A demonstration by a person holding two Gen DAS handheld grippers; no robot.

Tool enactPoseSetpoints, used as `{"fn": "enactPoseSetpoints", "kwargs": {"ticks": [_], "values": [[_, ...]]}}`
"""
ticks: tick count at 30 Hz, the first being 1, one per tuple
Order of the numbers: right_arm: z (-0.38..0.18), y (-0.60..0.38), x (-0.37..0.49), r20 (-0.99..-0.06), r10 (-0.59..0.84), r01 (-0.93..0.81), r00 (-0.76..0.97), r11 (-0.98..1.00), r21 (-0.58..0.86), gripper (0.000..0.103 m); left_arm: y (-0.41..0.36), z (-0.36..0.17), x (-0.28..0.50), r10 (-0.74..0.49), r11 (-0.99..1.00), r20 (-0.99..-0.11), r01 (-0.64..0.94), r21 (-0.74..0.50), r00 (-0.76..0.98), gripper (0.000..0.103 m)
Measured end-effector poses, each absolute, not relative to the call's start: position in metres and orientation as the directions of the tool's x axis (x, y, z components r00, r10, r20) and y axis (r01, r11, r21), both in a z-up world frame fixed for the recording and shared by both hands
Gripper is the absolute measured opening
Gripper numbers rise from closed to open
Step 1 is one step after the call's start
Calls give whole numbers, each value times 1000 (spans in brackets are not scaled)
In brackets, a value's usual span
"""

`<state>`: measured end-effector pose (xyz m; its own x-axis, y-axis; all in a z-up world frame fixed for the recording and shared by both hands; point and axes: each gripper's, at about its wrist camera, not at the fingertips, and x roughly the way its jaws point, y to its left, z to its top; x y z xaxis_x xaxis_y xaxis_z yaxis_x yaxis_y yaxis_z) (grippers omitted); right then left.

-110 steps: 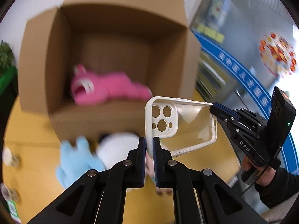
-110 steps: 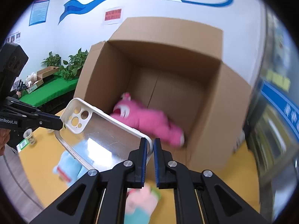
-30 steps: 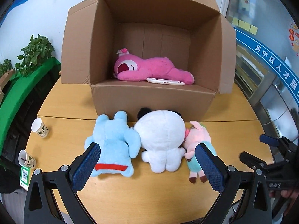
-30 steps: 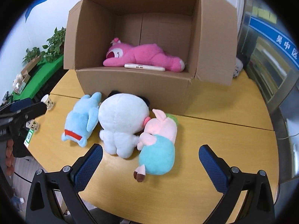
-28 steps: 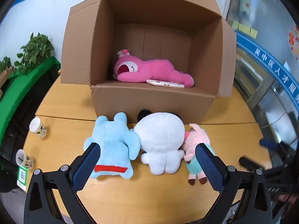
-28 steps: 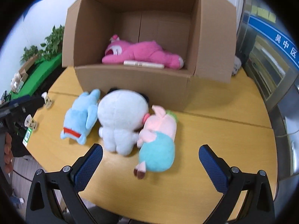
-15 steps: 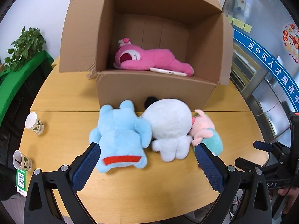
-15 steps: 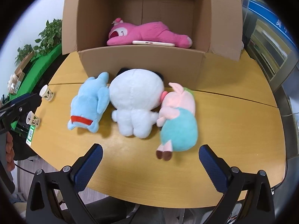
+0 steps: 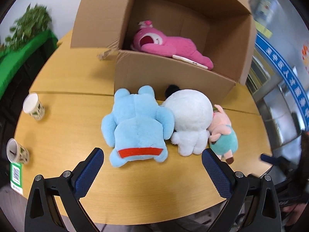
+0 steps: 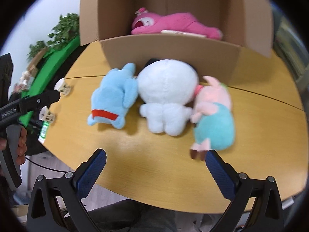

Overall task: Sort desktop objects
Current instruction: 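Move both tools toward the light blue plush, then close the left tool on the light blue plush while the right tool grips it too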

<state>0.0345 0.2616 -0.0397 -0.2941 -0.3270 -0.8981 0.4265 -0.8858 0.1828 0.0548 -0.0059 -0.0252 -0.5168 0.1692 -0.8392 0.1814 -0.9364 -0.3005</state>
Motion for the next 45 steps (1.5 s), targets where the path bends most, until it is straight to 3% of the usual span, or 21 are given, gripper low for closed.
{"fn": "enactPoseSetpoints", "kwargs": {"ticks": [8, 15, 20, 24, 28, 31, 33, 41, 44, 45], "values": [[-59, 260, -8, -849, -456, 500, -267, -818, 283, 103, -16, -27, 50, 151, -911, -864, 272, -310, -480, 103], [-73, 253, -45, -804, -550, 500, -226, -774, 389, 102, -30, -52, 35, 215, -881, -871, 298, -369, -442, 103], [-86, 243, -57, -772, -619, 460, -147, -733, 500, 102, -52, -89, 14, 323, -837, -854, 297, -458, -408, 102], [-105, 229, -69, -689, -722, 406, -56, -647, 645, 102, -78, -125, -5, 438, -779, -812, 288, -557, -386, 102], [-124, 208, -70, -707, -707, 389, -6, -653, 650, 100, -100, -158, -20, 536, -726, -768, 272, -631, -351, 102], [-134, 190, -66, -740, -672, 404, 3, -676, 616, 91, -115, -175, -28, 594, -692, -732, 253, -676, -334, 102], [-144, 177, -69, -760, -650, 389, 8, -698, 601, 74, -124, -184, -32, 623, -670, -710, 245, -701, -329, 102], [-175, 150, -92, -830, -558, 308, -16, -792, 527, 66, -139, -208, -48, 706, -609, -634, 186, -771, -317, 98], [-179, 144, -91, -836, -548, 318, -15, -795, 516, 61, -143, -217, -50, 718, -600, -622, 175, -780, -311, 88], [-178, 142, -90, -836, -548, 322, -18, -795, 514, 52, -144, -219, -49, 721, -599, -620, 171, -782, -310, 82]]}}
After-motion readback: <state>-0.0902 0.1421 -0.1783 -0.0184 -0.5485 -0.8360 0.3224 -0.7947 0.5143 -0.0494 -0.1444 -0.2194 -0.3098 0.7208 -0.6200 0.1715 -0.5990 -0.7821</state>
